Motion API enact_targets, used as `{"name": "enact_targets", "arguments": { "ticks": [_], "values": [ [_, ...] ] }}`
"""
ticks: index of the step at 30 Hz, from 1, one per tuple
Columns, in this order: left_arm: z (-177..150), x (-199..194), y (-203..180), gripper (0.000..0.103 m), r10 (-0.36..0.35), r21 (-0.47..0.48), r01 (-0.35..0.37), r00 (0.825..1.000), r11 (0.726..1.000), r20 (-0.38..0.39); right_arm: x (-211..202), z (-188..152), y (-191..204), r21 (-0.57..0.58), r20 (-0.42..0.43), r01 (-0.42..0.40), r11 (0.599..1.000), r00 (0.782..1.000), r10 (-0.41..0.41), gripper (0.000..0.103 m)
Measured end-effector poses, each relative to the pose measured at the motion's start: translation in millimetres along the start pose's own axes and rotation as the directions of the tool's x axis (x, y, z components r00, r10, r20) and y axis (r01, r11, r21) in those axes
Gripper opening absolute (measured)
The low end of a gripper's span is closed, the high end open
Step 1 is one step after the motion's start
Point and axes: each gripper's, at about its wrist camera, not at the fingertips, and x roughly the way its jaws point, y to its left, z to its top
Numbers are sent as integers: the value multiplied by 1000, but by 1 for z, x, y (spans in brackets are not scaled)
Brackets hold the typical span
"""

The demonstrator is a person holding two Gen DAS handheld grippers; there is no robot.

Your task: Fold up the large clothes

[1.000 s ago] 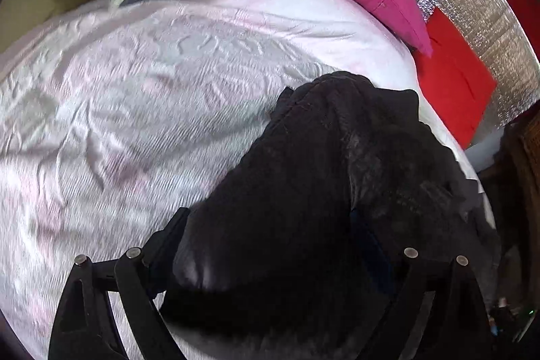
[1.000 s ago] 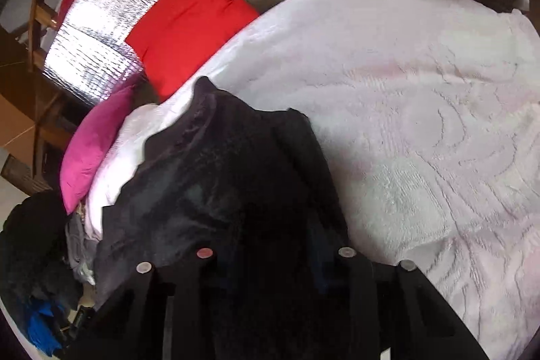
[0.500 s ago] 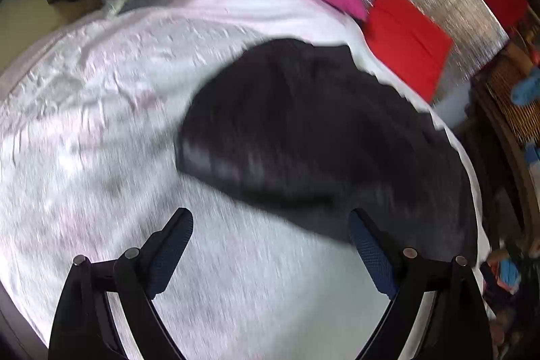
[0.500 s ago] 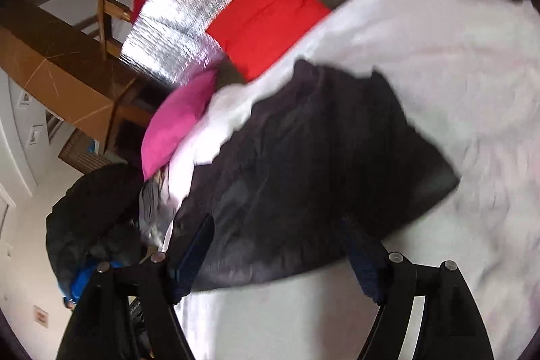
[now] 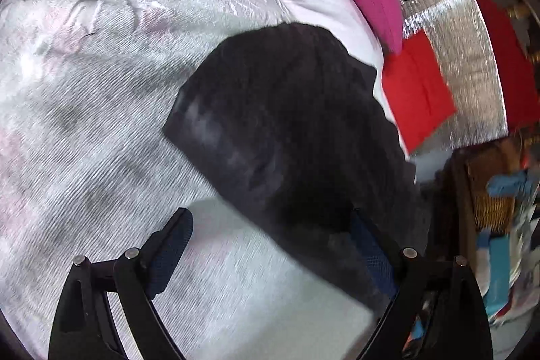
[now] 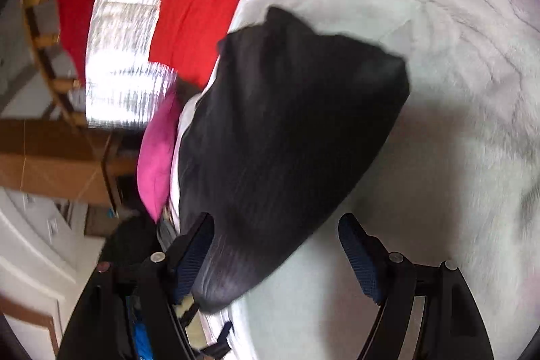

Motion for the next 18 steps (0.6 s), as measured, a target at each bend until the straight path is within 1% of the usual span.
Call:
{"name": "enact_targets", "arguments": {
  "ticks": [3, 5, 7, 9, 13, 14, 15, 16, 17, 18],
  "values": [
    [7, 10, -4, 93, -9, -14, 9, 999, 1000, 32, 9, 12, -8, 41, 28, -31, 999, 999, 30, 80],
    [11, 15, -6, 93, -11, -28, 13, 998, 1000, 56, 13, 17, -6, 28, 45, -39, 999, 998, 38, 79],
    [12, 15, -6, 93, -15, -45, 18, 997, 999, 72, 19, 22, -4, 17, 53, -33, 999, 998, 32, 80],
    [20, 21, -6, 93, -23, -61, 28, 996, 998, 83, 24, 26, 0, 0, 65, -29, 1000, 997, 29, 80],
    [28, 26, -8, 93, -34, -61, 40, 994, 997, 105, 31, 34, 7, -27, 86, -28, 999, 996, 31, 80],
    [29, 29, -11, 91, -31, -56, 37, 993, 998, 111, 33, 37, 8, -33, 90, -27, 999, 996, 30, 80],
    [32, 32, -15, 79, -19, -45, 25, 992, 999, 124, 34, 39, 10, -39, 93, -25, 999, 995, 29, 78],
    [34, 34, -19, 74, -6, -29, 10, 991, 1000, 135, 35, 41, 11, -49, 102, -16, 999, 995, 21, 72],
    [33, 34, -19, 69, -8, -17, 10, 990, 1000, 138, 37, 42, 12, -61, 107, 4, 998, 994, 3, 64],
    [35, 35, -19, 63, -12, -13, 13, 990, 1000, 142, 38, 43, 13, -67, 108, 22, 998, 994, -14, 60]
  ]
}}
